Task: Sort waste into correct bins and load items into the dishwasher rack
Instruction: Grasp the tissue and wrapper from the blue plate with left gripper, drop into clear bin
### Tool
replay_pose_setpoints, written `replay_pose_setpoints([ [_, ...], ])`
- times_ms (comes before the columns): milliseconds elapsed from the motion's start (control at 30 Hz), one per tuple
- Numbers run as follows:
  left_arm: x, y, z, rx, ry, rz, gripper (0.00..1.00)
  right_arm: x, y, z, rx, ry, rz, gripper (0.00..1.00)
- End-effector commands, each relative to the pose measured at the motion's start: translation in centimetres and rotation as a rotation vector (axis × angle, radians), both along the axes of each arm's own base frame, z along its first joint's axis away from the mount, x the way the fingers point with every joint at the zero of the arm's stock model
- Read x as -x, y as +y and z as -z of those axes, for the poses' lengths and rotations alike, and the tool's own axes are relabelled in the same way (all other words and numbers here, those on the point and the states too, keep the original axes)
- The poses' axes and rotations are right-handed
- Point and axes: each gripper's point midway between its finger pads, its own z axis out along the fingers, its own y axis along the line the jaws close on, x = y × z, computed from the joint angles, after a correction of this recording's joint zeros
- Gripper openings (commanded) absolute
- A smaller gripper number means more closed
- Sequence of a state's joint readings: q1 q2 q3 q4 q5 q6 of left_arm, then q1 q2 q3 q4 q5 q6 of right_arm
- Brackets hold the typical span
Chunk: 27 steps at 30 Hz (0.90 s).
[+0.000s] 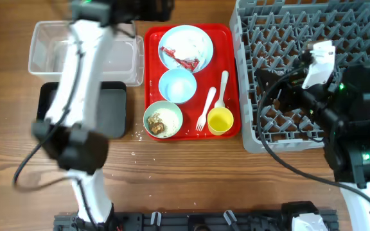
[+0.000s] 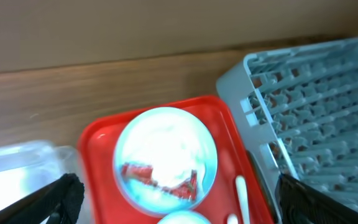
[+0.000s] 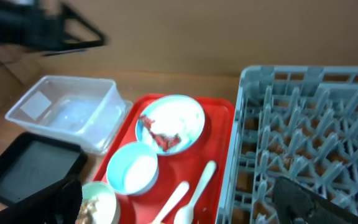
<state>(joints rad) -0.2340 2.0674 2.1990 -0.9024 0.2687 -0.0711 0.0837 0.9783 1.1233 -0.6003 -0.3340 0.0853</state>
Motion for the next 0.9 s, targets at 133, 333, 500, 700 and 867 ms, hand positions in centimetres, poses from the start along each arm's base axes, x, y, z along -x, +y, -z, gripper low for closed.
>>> replay_pose_setpoints([
  [133,-2.9,-4.7,17.4,-0.111,0.261,-0.192,1.0,0.3,0.3,1.9,-0.002,0.101,-0.013,1.0],
  [333,-2.3,-5.4,23.8,-0.252,0.287,-0.353,1.0,0.4,0.3,3.0,0.002,0.152,-0.013,1.0],
  [500,-1.7,-5.1,27.2,-0.289,0.338,-0.35,0.86,0.7,0.2,3.4,0.003,0.172,-0.013,1.0],
  [700,-2.0,-5.0,25.4,-0.28,0.316,-0.345,0.04,0.8,0.2,3.6,0.004,0.18,-0.013,0.99],
  [867,-2.9,-2.9,11.8,-0.151,0.146,-0.393,0.04,0.8,0.2,3.6,0.004,0.179,-0.012,1.0],
])
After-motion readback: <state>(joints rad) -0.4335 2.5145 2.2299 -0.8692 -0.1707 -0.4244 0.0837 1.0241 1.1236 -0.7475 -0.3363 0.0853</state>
